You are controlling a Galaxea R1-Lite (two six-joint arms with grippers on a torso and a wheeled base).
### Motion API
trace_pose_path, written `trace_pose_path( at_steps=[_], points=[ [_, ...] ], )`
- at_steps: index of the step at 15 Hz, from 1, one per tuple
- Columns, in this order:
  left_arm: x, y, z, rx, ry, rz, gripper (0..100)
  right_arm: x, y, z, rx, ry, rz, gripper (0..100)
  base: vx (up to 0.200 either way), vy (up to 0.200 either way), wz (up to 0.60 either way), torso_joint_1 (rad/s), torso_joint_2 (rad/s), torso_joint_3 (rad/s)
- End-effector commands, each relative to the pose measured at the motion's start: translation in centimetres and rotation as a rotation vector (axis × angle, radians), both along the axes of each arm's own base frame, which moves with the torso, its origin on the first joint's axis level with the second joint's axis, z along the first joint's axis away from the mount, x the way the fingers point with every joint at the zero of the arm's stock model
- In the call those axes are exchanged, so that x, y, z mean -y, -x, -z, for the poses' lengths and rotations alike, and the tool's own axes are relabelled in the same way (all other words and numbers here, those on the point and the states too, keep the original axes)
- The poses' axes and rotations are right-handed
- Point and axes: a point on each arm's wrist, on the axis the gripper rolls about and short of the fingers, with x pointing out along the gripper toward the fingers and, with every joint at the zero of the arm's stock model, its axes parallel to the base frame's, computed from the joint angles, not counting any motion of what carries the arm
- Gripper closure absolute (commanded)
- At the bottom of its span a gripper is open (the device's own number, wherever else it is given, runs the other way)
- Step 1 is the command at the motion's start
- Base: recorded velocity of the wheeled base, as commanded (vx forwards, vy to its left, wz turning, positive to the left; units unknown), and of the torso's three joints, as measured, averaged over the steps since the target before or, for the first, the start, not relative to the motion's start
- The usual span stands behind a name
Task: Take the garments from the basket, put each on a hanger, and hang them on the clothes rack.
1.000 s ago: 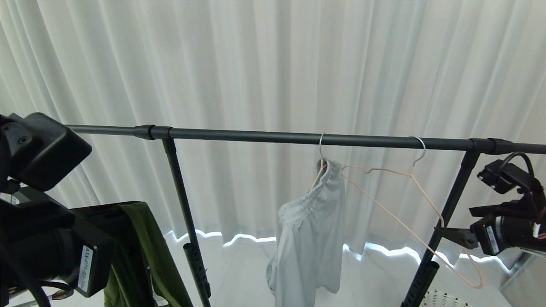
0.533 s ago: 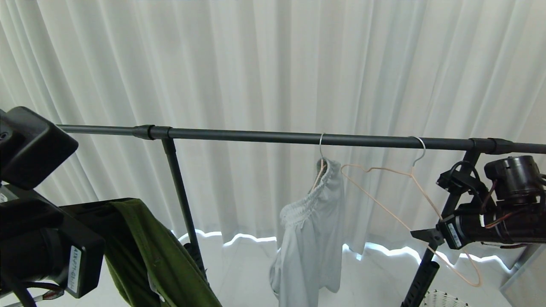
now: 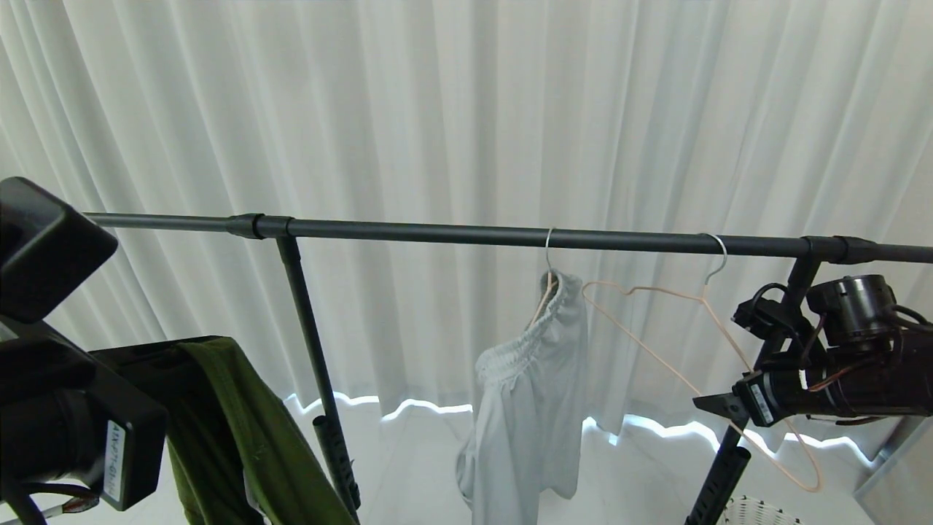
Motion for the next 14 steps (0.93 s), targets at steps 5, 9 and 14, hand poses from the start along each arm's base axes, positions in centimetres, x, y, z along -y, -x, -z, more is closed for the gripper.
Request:
trace_pose_path(
  at_steps=[5,9,14],
  points=[
    [-0.4,0.4,-0.1,0.012,0.012,-0.003,100,0.1,0.2,-0.6,0.023,-0.001,0.003,100,0.0,0.0,0.0,0.0,0.0,0.0],
    [-0.5,0.5,-0.2,0.015,0.015,-0.003,100,0.1,0.7,-1.2,0.042,-0.004,0.004,100,0.0,0.0,0.0,0.0,0.0,0.0],
    [-0.6,0.6,0.0,0.013,0.013,-0.004,100,0.2,1.6,-2.9,0.1,-0.03,0.019,100,0.0,0.0,0.0,0.0,0.0,0.0]
  ],
)
